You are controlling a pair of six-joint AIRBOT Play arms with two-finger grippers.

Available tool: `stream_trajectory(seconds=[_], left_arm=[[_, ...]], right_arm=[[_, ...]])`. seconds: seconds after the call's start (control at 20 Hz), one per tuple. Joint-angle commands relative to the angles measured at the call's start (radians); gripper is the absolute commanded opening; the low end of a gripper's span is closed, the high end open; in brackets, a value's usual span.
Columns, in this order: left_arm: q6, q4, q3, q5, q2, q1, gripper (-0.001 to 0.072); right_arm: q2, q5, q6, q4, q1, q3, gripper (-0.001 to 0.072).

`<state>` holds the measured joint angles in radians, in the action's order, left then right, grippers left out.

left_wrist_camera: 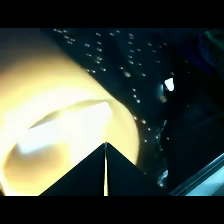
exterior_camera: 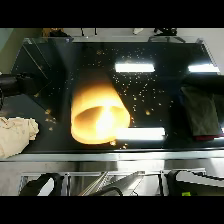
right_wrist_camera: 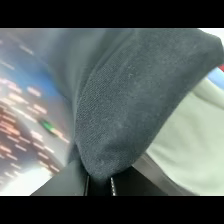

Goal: Fold the shirts.

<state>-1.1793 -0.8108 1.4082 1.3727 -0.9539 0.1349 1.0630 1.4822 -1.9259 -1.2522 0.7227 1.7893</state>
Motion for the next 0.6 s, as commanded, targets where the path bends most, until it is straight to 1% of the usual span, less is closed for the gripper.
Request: stream_trajectory(seconds=[0.0, 0.1, 0.25, 0.35, 0.4, 0.45, 0.5, 0.55], left_arm=[[0.005, -0.001, 0.000, -0.001, 0.000, 0.001, 0.0015], [0.005, 0.000, 0.000, -0.001, 0.000, 0.001, 0.0015], [0.012, -0.001, 0.000, -0.001, 0.000, 0.001, 0.0014], [0.013, -0.001, 0.000, 0.000, 0.000, 0.001, 0.0014], [0.013, -0.005, 0.000, 0.000, 0.000, 0.001, 0.0014], [0.013, -0.010, 0.000, 0.000, 0.000, 0.001, 0.0015], [0.013, -0.009, 0.000, -0.002, 0.000, 0.001, 0.0015], [0.013, -0.008, 0.000, -0.005, 0.000, 0.001, 0.0014]], right_arm=[[-0.028, 0.133, -0.024, -0.209, 0.001, -0.097, 0.0032], [-0.048, 0.143, -0.023, -0.250, 0.001, -0.210, 0.0032], [-0.052, 0.122, -0.014, -0.260, 0.001, -0.392, 0.0033], [-0.045, 0.113, -0.012, -0.307, 0.001, -0.466, 0.0034], [-0.037, 0.119, -0.012, -0.333, 0.001, -0.479, 0.0135], [-0.030, 0.128, -0.010, -0.350, 0.001, -0.479, 0.0416], [-0.029, 0.127, 0.019, -0.352, 0.001, -0.479, 0.0690], [-0.030, 0.123, 0.034, -0.343, 0.000, -0.477, 0.0704]])
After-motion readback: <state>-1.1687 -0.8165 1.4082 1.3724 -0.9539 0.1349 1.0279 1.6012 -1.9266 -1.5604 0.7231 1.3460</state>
